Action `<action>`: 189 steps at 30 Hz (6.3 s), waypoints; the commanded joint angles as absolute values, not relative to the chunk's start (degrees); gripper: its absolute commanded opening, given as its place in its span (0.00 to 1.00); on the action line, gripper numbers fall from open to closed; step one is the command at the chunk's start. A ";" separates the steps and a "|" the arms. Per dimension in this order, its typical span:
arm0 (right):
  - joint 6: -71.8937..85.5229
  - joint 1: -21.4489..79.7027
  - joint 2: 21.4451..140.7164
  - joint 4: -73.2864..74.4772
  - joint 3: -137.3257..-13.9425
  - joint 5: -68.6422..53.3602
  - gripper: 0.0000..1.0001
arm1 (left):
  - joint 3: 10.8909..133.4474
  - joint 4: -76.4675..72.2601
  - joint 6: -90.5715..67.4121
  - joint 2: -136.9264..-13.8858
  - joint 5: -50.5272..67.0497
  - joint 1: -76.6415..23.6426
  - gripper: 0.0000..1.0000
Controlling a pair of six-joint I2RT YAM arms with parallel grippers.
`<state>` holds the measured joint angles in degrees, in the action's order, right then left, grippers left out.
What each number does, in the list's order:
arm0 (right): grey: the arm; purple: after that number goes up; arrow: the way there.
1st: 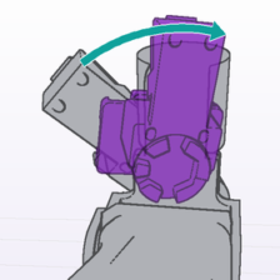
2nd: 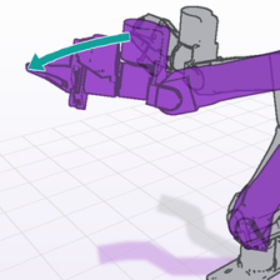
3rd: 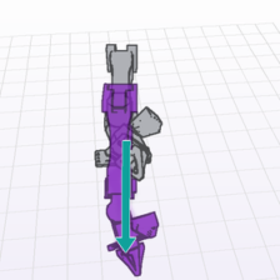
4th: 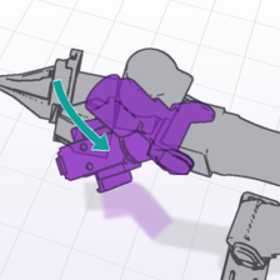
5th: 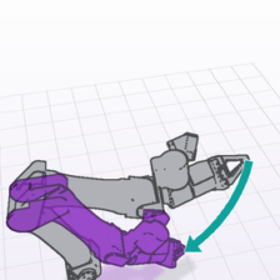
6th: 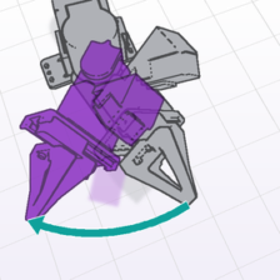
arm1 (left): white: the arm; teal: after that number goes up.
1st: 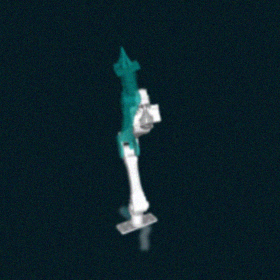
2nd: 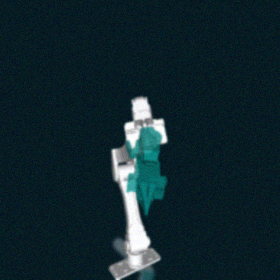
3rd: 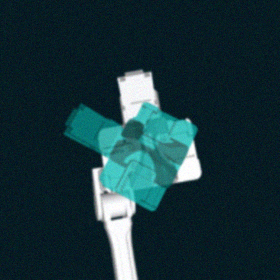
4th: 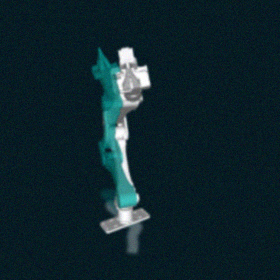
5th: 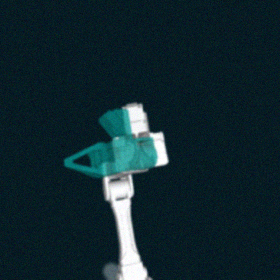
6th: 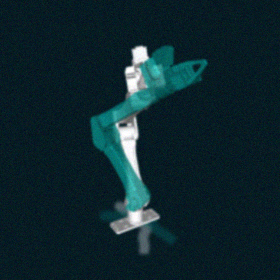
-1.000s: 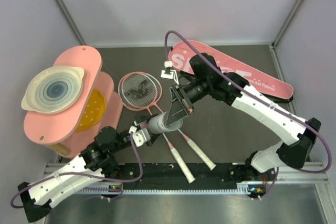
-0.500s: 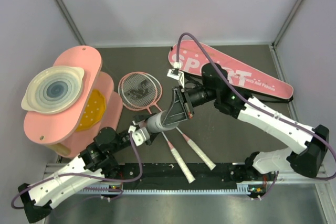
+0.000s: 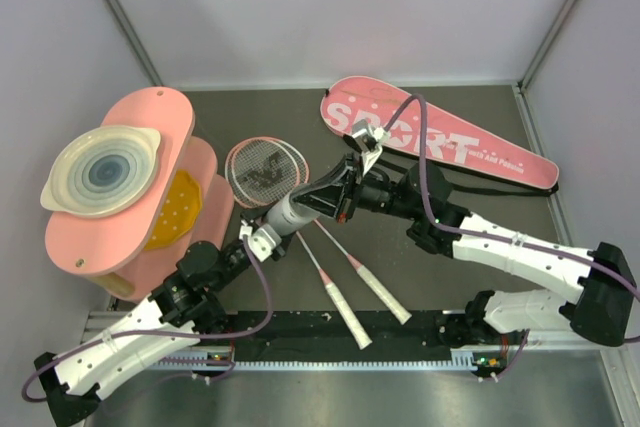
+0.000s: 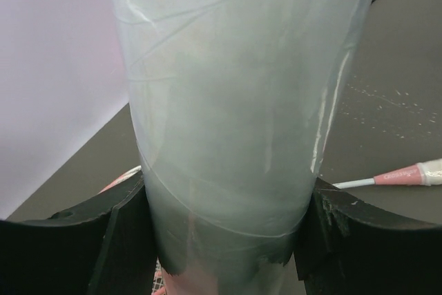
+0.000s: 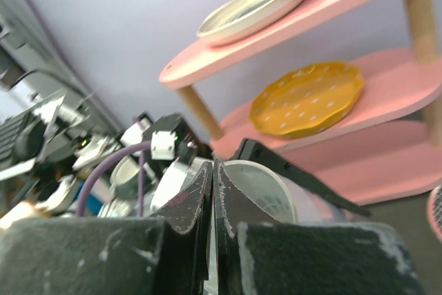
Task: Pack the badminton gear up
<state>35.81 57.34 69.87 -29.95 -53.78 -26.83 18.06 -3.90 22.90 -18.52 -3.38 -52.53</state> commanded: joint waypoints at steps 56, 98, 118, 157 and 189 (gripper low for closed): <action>23.37 75.24 56.26 27.33 -67.79 30.69 0.71 | 22.15 -14.41 16.96 -23.82 -9.05 -54.23 0.01; 14.14 65.05 66.36 9.75 -62.84 10.73 0.24 | 44.12 -14.86 -40.96 -40.96 -20.20 -54.14 0.54; -12.28 42.19 88.13 12.13 -74.95 5.09 0.20 | 45.88 7.37 -5.22 -29.37 -10.82 -54.14 0.88; -35.61 42.80 150.23 6.75 -147.58 10.81 0.99 | 44.56 11.43 0.10 -11.34 -8.61 -54.14 0.87; -20.19 21.09 110.91 29.27 -82.26 27.41 0.62 | 38.15 3.43 -17.67 -24.70 7.03 -54.23 0.84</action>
<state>-14.26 21.69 107.57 29.26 -81.01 19.46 39.70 7.33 -15.35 -25.98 5.19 -54.06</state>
